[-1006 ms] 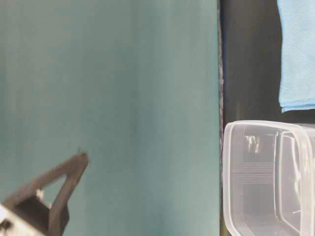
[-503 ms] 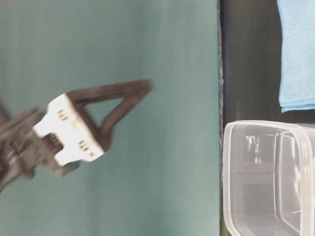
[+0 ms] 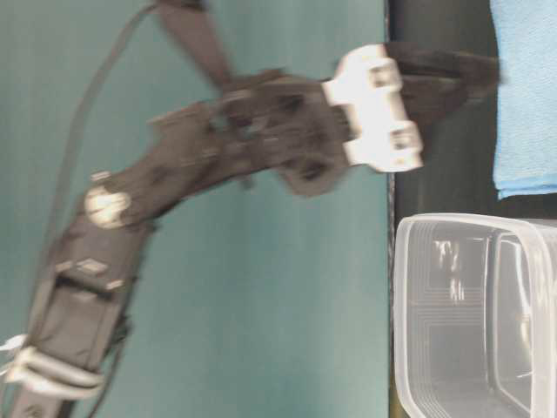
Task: Place the blue towel into the container with the left arm.
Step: 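Move the left gripper over the container toward the blue towel, then lower the left gripper onto the blue towel and close on it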
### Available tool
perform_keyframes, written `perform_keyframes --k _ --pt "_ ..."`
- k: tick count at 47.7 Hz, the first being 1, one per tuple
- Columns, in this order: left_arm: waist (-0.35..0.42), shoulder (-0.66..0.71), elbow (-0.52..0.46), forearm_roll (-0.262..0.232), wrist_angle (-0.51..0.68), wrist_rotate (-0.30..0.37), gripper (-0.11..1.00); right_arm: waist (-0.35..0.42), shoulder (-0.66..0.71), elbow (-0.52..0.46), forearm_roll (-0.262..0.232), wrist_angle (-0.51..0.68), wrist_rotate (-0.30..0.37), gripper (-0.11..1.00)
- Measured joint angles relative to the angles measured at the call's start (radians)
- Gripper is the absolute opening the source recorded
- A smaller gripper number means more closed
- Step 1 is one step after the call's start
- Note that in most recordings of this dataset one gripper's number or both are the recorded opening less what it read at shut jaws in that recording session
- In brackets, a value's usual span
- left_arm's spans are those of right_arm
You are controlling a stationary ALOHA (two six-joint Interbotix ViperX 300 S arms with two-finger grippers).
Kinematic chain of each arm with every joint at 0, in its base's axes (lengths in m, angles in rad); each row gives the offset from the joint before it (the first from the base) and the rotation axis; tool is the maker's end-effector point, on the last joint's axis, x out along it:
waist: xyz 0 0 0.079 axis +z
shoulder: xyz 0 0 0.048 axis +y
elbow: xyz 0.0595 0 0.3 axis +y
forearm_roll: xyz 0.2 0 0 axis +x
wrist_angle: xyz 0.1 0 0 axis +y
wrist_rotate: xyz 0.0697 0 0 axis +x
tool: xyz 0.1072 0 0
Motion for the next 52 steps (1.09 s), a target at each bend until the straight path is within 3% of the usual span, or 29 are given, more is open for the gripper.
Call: perform_keyframes --k 28,38,42,52 --pt "-0.006 0.095 0.000 -0.002 -0.077 0.002 0.90 -0.009 0.002 0.005 0.000 -0.003 0.003 0.78" --pt "-0.005 0.094 0.020 0.000 -0.080 -0.032 0.86 -0.009 0.002 0.006 0.000 -0.003 0.003 0.78" --pt "-0.005 0.092 0.025 0.000 -0.081 -0.061 0.74 -0.009 0.002 0.005 0.000 -0.003 0.003 0.78" --pt "-0.025 0.084 0.029 -0.002 -0.080 -0.083 0.18 -0.009 0.002 0.005 0.000 -0.003 0.003 0.78"
